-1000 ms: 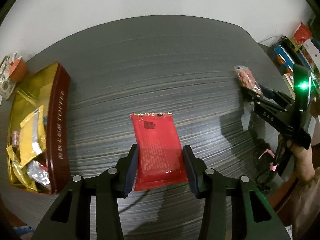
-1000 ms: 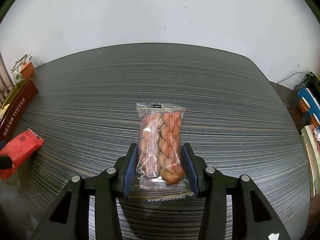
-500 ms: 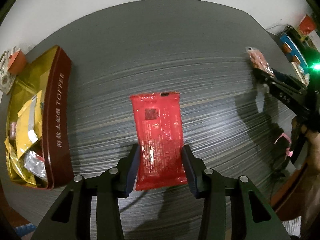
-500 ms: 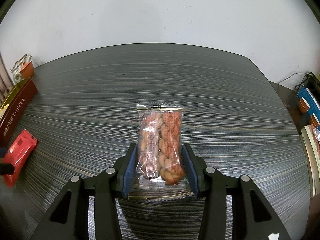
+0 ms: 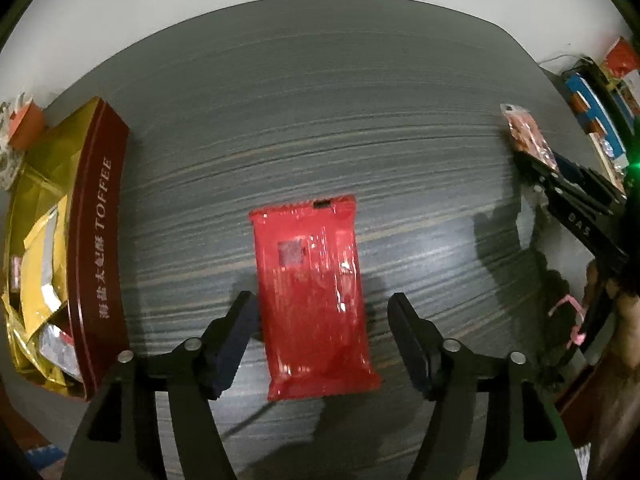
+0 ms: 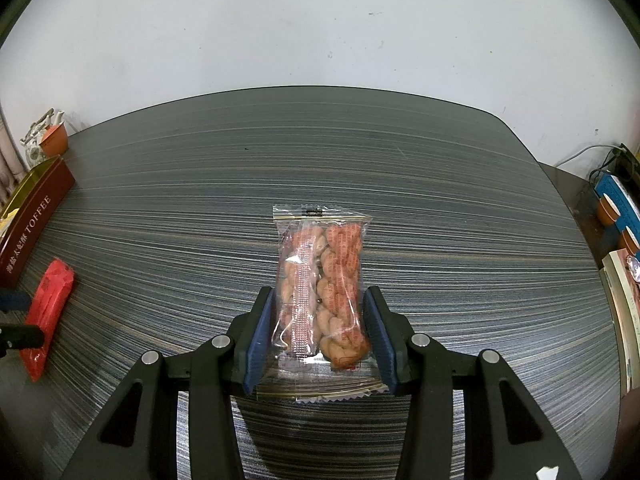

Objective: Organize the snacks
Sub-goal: 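Carry the red packet into the gold tin and open the left gripper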

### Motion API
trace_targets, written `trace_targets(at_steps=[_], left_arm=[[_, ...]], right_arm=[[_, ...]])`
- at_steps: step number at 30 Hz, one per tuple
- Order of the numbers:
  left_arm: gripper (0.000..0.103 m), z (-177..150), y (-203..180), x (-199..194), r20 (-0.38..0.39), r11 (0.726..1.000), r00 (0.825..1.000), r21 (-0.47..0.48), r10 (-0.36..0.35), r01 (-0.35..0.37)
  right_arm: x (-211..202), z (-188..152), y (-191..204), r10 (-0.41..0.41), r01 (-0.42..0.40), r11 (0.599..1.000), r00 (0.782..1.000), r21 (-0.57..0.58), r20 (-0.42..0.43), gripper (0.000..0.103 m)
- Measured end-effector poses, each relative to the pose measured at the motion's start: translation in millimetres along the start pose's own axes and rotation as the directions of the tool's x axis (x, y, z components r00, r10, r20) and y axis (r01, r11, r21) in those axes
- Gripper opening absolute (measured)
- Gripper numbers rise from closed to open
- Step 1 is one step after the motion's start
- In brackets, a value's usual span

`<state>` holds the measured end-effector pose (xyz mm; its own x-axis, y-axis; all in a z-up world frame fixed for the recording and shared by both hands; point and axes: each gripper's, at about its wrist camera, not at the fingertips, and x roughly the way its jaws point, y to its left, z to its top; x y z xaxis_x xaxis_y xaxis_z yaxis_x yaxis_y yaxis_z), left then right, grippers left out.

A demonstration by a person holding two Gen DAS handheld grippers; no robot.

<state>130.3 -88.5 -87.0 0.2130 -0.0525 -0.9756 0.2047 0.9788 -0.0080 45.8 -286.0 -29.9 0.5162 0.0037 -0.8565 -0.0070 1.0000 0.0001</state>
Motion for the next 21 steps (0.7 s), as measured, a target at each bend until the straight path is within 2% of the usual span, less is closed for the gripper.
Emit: trace_targets(at_steps=[7, 9, 11, 12, 21], left_arm=[[0.068, 9, 1, 8, -0.002, 0.999, 1.0, -0.025, 0.022, -0.022], [0.065, 11, 2, 10, -0.003, 0.999, 1.0, -0.032, 0.023, -0.023], [0.056, 11, 7, 12, -0.008, 0.999, 1.0, -0.038, 0.027, -0.027], [0.055, 11, 11, 12, -0.007, 0.999, 1.0, -0.044, 0.028, -0.029], [0.054, 6, 21, 15, 0.002, 0.999, 1.0, -0.04, 0.015, -0.015]], right_arm=[[0, 0, 0, 0.001, -0.001, 1.0, 1.0, 0.0, 0.0, 0.043], [0, 0, 0, 0.001, -0.001, 1.0, 1.0, 0.0, 0.0, 0.043], [0, 0, 0, 0.001, -0.001, 1.0, 1.0, 0.0, 0.0, 0.043], [0, 0, 0, -0.002, 0.002, 1.0, 1.0, 0.001, 0.0, 0.043], [0, 0, 0, -0.004, 0.004, 1.0, 1.0, 0.003, 0.0, 0.043]])
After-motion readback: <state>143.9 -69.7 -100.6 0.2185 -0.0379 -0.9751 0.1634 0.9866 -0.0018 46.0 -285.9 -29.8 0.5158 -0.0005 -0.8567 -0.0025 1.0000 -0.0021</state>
